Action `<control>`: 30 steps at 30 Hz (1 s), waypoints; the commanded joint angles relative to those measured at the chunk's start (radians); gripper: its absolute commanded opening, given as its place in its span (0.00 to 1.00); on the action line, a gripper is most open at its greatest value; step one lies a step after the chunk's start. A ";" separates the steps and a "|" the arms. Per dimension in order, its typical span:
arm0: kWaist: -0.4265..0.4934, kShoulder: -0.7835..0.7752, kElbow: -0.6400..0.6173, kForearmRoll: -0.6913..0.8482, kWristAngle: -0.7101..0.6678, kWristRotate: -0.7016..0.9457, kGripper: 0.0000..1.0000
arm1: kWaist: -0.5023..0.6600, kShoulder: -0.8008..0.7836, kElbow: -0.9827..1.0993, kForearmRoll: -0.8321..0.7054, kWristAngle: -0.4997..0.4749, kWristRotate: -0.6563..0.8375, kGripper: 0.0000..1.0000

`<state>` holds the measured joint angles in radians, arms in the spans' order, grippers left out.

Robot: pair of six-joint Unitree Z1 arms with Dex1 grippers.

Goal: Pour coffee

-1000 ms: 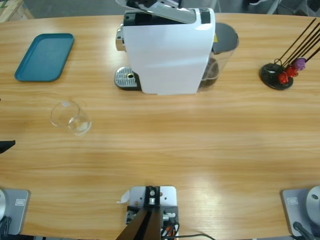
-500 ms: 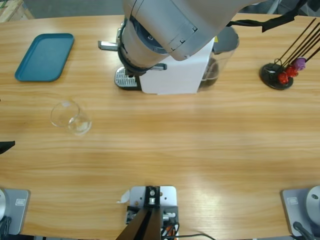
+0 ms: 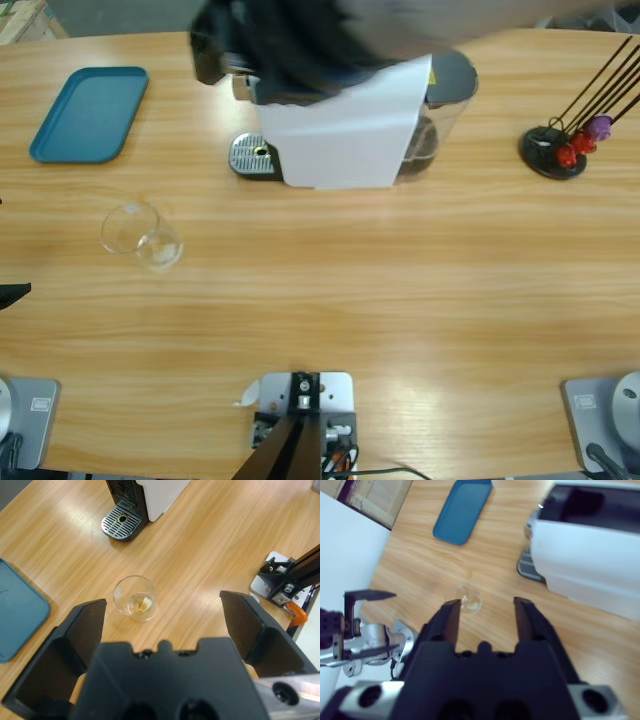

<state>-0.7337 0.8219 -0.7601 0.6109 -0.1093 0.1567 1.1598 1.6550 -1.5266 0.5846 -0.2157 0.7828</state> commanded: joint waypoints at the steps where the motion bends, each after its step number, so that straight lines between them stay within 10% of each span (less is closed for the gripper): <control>1: -0.006 -0.022 0.017 0.007 -0.004 0.003 1.00 | 0.011 -0.231 0.365 -0.123 -0.128 0.186 0.77; 6: -0.006 0.009 0.025 -0.009 -0.013 0.002 1.00 | -0.050 -0.250 0.385 -0.158 -0.245 0.282 0.75; 11: -0.006 0.000 0.050 -0.034 -0.016 -0.009 1.00 | -0.143 -0.231 0.361 -0.175 -0.314 0.304 0.01; 30: -0.006 -0.066 0.094 -0.077 -0.008 -0.014 1.00 | -0.281 0.142 0.029 -0.240 -0.283 0.216 0.00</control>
<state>-0.7337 0.8200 -0.7104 0.5442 -0.1211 0.1565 0.8655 1.6622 -1.4693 0.3563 -0.5102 1.0118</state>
